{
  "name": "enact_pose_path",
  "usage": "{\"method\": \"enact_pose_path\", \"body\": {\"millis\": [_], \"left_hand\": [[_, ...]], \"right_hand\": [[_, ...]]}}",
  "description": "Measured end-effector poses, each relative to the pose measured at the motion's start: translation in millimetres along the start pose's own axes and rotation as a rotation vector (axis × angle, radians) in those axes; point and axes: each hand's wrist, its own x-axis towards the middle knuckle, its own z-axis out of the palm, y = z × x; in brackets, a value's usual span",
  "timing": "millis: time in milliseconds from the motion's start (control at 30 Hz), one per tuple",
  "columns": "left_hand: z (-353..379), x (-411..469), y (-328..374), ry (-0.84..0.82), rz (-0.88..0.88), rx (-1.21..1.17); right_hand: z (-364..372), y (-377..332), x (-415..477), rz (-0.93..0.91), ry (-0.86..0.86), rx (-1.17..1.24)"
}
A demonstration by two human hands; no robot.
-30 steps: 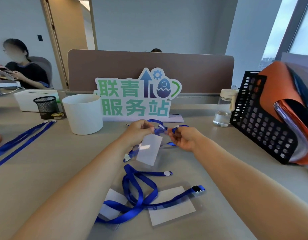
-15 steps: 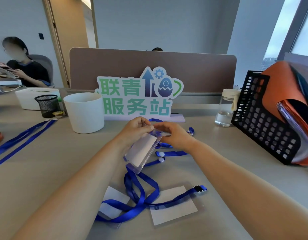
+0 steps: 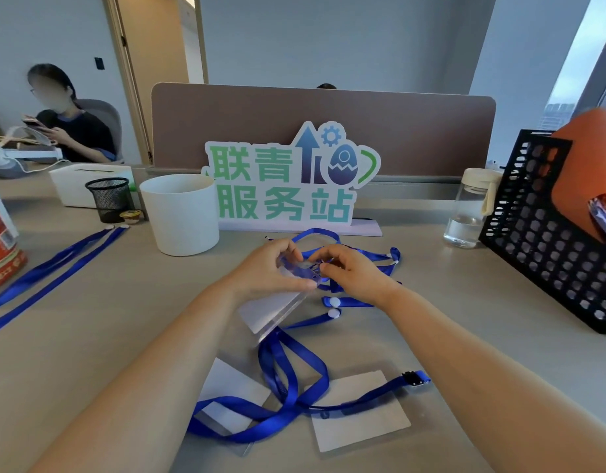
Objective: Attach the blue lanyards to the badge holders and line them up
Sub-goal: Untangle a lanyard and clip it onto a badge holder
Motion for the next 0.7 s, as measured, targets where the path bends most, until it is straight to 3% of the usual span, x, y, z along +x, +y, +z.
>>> {"method": "enact_pose_path", "body": {"millis": [267,433,700], "left_hand": [[-4.9,-1.5,-2.6,-0.001,0.108,0.492],[-7.6,1.0,-7.5,0.012,0.207,0.541],[-6.5,0.6,-2.7,0.016,0.308,0.574]], "right_hand": [[19.1,1.4,7.3,-0.016,0.091,0.109],[17.6,4.7,3.6,0.02,0.071,0.251],[8.4,6.7,0.0,0.072,0.114,0.141]]}}
